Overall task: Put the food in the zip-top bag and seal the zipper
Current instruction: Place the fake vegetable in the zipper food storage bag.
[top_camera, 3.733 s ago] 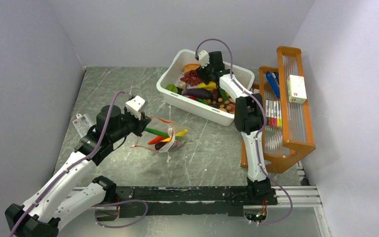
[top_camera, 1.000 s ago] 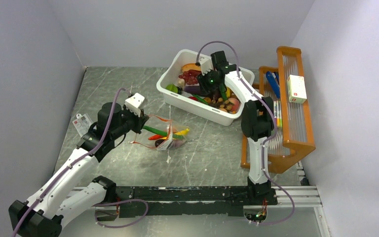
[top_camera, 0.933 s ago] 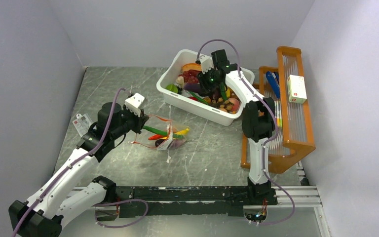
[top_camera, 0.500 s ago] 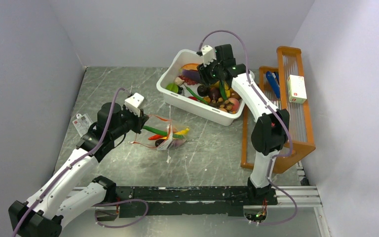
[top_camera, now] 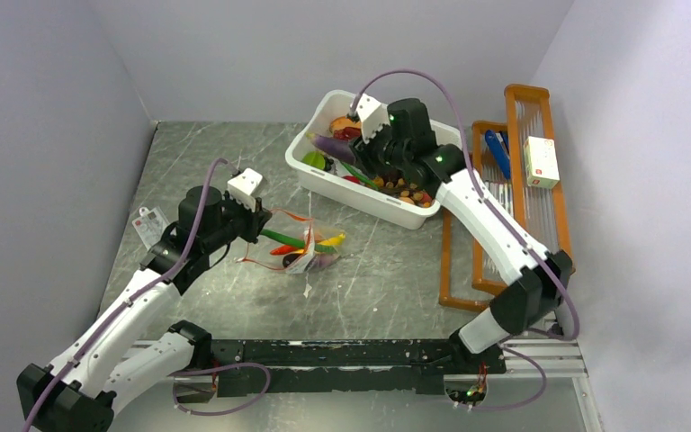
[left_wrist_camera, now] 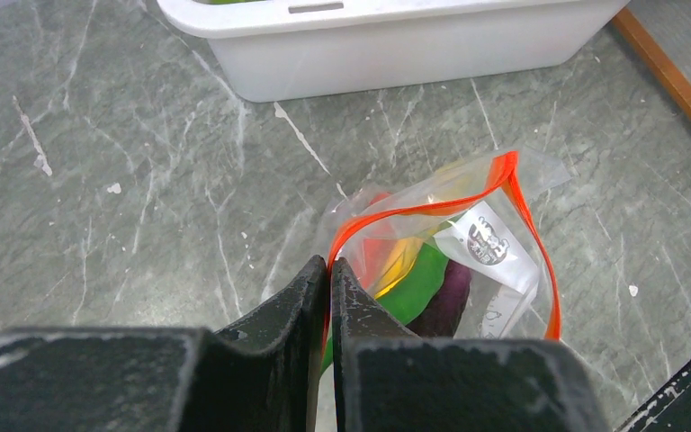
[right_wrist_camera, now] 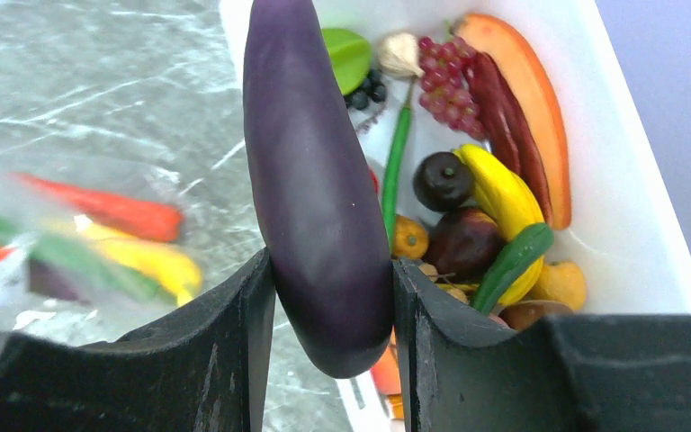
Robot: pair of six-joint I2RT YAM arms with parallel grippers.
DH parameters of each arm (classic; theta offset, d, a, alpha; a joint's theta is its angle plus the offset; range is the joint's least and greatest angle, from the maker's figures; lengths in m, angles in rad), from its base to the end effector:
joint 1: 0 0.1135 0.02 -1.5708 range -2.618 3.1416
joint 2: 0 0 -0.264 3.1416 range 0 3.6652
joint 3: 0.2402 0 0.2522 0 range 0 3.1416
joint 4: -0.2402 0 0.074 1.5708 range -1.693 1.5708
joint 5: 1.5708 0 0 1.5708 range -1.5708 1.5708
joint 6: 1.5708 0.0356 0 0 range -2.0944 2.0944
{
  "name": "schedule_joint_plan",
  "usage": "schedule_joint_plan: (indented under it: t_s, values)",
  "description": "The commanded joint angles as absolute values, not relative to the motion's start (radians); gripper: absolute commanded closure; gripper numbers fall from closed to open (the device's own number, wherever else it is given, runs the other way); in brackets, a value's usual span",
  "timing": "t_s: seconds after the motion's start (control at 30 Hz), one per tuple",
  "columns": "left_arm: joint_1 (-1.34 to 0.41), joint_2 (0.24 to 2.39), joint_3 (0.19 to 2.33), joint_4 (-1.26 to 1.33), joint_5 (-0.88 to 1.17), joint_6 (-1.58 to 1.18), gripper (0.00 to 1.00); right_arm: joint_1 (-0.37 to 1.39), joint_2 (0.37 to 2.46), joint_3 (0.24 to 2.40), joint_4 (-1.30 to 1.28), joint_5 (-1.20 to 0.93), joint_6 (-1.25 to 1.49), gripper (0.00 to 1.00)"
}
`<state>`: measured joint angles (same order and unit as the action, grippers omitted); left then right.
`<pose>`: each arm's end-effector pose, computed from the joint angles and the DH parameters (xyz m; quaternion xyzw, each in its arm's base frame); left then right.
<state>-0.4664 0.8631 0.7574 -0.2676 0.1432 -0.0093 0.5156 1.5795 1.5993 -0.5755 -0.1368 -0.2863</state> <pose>0.1764 -0.0945 0.3081 0.2260 0.7934 -0.1899 0.5324 0.3098 0.1812 0.3847 -0.3709 0.7898 0.1148 0.4749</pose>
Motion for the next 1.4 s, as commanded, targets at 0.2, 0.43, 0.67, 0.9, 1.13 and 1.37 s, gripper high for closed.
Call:
schedule_joint_plan:
  t_s: [0.2, 0.43, 0.67, 0.9, 1.13, 1.37]
  values:
    - [-0.459, 0.848, 0.771, -0.228, 0.200, -0.068, 0.93, 0.659, 1.345, 1.583, -0.717, -0.088, -0.273, 0.68]
    - [-0.459, 0.871, 0.858, -0.223, 0.268, -0.228, 0.93, 0.749, 1.202, 1.521, -0.823, -0.116, -0.366, 0.68]
    - [-0.459, 0.954, 1.003, -0.283, 0.281, -0.321, 0.93, 0.768, 1.068, 1.514, -0.914, -0.100, -0.519, 0.68]
    - [-0.459, 0.988, 1.011, -0.248, 0.263, -0.319, 0.93, 0.800, 1.082, 1.510, -0.977, -0.117, -0.603, 0.69]
    - [-0.459, 1.013, 0.996, -0.229, 0.271, -0.323, 0.93, 0.868, 1.142, 1.499, -1.009, -0.137, -0.584, 0.70]
    - [-0.459, 1.002, 0.997, -0.204, 0.299, -0.347, 0.93, 0.962, 1.258, 1.481, -0.987, 0.012, -0.539, 0.68]
